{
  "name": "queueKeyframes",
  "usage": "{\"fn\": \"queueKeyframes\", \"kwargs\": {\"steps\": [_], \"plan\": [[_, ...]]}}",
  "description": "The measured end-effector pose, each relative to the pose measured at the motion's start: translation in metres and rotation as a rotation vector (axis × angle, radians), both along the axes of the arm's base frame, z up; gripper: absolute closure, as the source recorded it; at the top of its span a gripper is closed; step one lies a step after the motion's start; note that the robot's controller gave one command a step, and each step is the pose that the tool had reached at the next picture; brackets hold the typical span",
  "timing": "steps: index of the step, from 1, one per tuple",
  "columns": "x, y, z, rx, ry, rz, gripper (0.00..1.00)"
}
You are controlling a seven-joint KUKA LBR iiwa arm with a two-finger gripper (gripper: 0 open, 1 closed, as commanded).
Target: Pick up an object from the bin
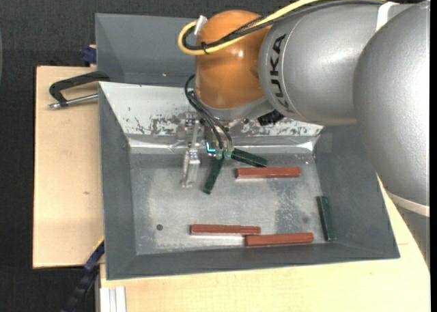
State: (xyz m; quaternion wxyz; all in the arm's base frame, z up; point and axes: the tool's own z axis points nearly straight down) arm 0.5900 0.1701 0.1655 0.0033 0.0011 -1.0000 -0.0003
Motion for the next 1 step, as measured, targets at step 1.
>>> {"fn": "queueKeyframes", "kwargs": {"steps": [1], "plan": [[0.002,-0.0005,0.0046,0.001,-0.008,-0.001,0.0]]}}
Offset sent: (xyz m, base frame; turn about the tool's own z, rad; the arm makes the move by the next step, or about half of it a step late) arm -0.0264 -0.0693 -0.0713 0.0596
